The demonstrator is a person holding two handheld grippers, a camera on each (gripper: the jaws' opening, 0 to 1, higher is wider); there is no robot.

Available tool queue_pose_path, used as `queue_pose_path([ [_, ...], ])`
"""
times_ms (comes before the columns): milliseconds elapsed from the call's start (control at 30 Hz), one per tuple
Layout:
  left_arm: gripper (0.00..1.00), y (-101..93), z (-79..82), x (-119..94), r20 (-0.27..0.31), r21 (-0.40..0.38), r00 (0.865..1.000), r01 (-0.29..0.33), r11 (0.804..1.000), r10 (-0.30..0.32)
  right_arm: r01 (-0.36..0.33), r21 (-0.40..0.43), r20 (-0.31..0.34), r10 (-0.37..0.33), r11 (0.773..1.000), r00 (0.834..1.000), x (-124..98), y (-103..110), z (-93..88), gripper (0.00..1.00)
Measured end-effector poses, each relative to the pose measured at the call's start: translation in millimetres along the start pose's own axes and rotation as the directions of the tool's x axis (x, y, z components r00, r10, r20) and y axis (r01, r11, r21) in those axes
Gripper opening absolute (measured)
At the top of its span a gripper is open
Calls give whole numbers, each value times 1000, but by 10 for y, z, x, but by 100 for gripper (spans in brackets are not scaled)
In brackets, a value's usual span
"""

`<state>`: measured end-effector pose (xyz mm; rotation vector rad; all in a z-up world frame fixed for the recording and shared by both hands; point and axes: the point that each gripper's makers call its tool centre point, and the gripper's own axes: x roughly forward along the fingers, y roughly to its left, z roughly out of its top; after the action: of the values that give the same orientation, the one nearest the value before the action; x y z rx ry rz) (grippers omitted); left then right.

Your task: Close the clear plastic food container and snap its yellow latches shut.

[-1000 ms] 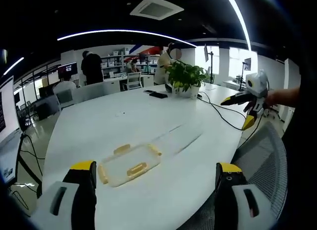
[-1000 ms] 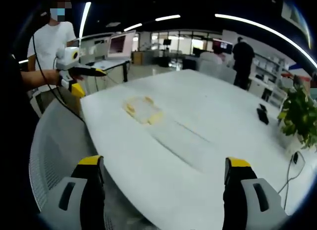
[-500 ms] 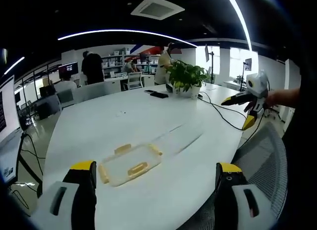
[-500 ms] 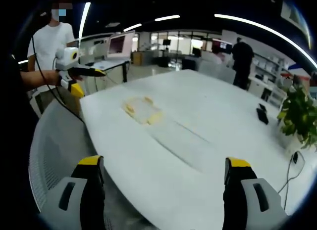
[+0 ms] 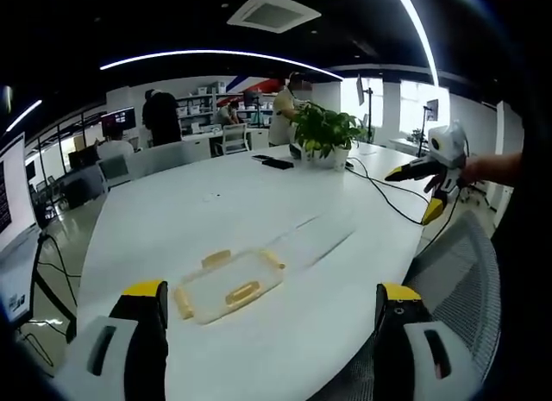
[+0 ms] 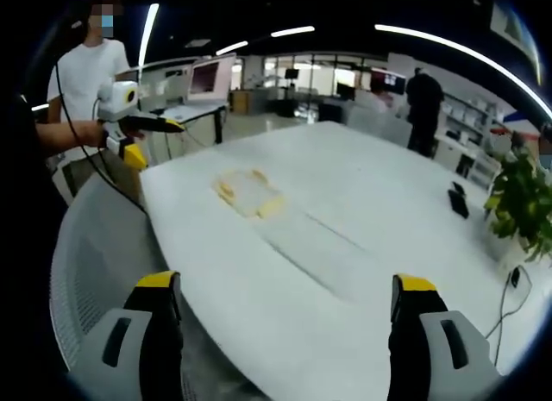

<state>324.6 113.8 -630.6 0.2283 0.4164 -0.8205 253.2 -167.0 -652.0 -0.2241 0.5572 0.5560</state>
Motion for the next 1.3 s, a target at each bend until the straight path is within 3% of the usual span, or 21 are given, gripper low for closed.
queue_pose_path([
  [733, 99, 182, 13, 51, -16, 17, 1000, 7, 1000, -7, -64, -48, -18, 63, 997, 998, 178, -33, 144, 99],
  [1300, 98, 167, 72, 113, -56, 49, 996, 65, 997, -63, -203, -131, -47, 199, 970, 979, 403, 37, 320, 95],
])
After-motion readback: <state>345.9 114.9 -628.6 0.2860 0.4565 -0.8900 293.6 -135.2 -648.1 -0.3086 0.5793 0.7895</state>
